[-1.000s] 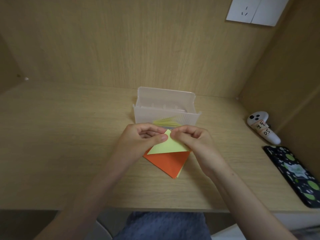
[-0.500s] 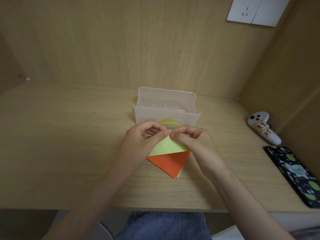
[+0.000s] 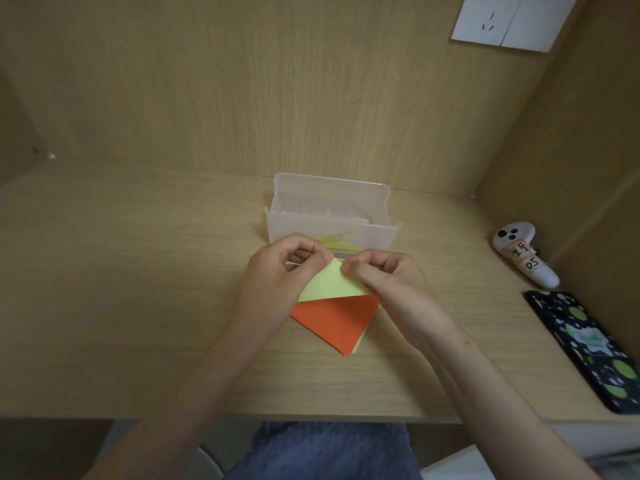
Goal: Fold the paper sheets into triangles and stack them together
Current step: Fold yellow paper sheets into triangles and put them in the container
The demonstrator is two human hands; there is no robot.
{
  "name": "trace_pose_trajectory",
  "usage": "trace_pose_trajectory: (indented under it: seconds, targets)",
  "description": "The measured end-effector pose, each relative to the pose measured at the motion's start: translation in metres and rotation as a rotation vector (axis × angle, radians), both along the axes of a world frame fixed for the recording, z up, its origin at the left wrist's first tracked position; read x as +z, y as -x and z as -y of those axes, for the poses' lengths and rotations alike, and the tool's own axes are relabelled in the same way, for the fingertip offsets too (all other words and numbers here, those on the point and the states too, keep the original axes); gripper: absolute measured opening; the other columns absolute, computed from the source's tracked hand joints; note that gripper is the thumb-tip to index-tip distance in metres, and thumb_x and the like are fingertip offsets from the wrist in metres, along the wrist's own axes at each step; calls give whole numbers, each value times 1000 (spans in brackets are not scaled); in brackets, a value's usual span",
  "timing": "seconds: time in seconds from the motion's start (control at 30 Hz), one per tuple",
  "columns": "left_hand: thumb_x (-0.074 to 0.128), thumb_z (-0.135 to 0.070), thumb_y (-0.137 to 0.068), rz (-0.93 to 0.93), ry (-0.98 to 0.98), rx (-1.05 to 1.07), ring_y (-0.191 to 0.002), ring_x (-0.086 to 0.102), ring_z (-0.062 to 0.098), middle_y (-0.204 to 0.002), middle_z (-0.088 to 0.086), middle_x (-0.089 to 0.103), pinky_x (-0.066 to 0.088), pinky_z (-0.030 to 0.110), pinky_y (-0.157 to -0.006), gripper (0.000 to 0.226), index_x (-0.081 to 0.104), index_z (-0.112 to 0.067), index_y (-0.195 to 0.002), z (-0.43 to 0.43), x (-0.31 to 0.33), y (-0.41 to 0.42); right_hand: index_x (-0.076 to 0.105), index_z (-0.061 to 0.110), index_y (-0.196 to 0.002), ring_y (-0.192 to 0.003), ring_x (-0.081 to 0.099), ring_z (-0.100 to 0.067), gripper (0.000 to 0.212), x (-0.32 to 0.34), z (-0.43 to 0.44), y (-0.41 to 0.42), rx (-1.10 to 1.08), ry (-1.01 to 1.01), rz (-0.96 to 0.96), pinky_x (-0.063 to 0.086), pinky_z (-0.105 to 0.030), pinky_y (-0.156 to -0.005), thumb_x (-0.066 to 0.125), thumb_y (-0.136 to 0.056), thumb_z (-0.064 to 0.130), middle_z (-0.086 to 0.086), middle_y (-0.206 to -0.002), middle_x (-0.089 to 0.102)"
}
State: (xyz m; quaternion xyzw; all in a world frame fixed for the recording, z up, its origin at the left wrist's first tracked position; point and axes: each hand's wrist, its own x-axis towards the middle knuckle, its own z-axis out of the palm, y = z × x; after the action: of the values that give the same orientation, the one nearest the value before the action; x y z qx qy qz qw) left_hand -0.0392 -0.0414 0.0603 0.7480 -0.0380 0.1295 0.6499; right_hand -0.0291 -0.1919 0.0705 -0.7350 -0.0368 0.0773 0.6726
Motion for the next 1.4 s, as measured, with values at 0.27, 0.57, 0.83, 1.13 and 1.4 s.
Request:
trace_pose_trajectory:
  seconds: [0.27,0.57,0.83,1.13,1.4]
  targets:
    - [68,-15,-81,-22,-1,28,-71,57,-3,-73,-14,68,42,8,-68,11,69,-21,-71,-7,0,-4,64,9,-68,-60,58,-12,16,-5,7,0,3,12,12,46,-27,-71,61,-81,0,-11,-69,61]
    - [67,-16,-82,-37,-24,32,-80,60,4,-81,-7,70,44,12,-74,8,69,-18,-75,-12,-1,-7,63,2,-73,-59,60,-11,13,-9,17,0,26,3,38,50,-17,-62,57,-83,-4,-5,-65,68]
    - [64,-9,-85,9,13,59,-66,56,-9,-75,-11,66,39,1,-63,11,67,-16,-77,-36,12,-12,62,5,-69,-65,58,-17,12,-16,36,-3,-64,-42,52,49,-23,-64,58,-79,2,-5,-66,66]
    - [70,-16,-80,-6,-94,-96,-70,59,0,-72,-12,68,46,13,-68,9,68,-23,-75,-12,-3,-9,71,6,-81,-68,56,-4,7,-1,3,-3,60,46,125,43,-10,-61,74,-76,11,-2,-74,67]
    - [80,-11,-69,-97,-56,-66,-62,63,-3,-65,-12,70,48,7,-61,14,72,-22,-72,-16,-6,-2,69,7,-73,-54,52,-4,5,-6,7,-4,-36,28,118,40,-12,-52,74,-75,6,1,-58,59]
